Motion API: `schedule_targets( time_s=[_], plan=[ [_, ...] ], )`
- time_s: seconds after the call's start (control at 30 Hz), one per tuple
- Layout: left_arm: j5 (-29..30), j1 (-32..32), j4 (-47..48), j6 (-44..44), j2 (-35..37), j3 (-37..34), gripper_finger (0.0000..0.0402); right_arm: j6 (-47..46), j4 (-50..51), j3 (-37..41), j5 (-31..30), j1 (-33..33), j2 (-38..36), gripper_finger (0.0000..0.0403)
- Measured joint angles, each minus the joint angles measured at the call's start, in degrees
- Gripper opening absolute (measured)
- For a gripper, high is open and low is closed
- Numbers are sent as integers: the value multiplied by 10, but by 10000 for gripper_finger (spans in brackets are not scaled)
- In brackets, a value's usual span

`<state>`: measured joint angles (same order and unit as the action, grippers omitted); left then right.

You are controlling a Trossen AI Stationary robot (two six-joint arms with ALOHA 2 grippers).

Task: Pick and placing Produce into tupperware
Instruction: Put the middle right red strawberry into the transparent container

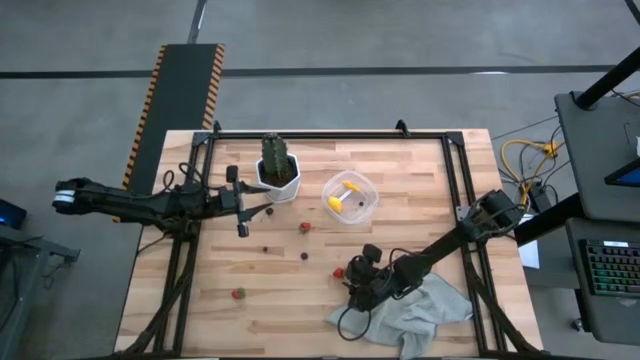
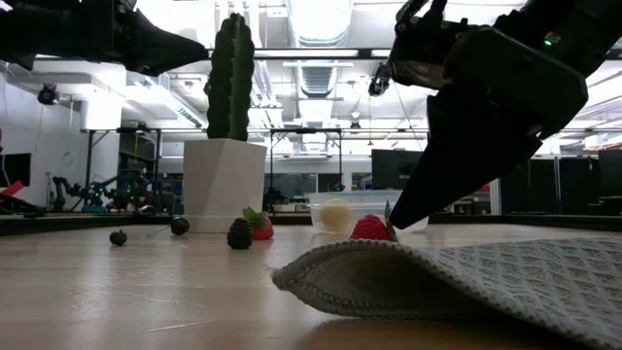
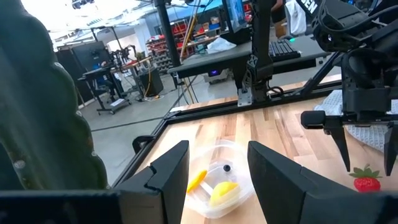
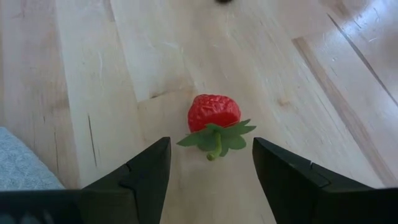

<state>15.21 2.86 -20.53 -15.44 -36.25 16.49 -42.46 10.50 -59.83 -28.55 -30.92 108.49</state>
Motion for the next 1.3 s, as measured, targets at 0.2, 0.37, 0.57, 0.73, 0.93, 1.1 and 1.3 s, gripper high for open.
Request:
schedule_targets(
  time_s=[0.2, 0.37, 0.57, 0.73, 0.93, 1.1, 1.3],
  plan=[
    [0, 0, 0, 0, -1, 0, 151, -2, 0, 0, 0, 0, 0, 211],
    [0, 0, 0, 0, 0, 0, 151, -1, 0, 0, 0, 2, 0, 165],
    [0, 0, 0, 0, -1, 0, 151, 3, 11, 0, 4, 2, 0, 85],
    [0, 0, 0, 0, -1, 0, 151, 2, 17, 0, 5, 2, 0, 18],
    [0, 0, 0, 0, -1, 0, 151, 0, 17, 0, 8, 2, 0, 9],
    [0, 0, 0, 0, -1, 0, 151, 0, 17, 0, 15, 2, 0, 8],
    [0, 0, 1, 0, -1, 0, 151, 3, 21, -1, 15, 2, 0, 8]
  ],
)
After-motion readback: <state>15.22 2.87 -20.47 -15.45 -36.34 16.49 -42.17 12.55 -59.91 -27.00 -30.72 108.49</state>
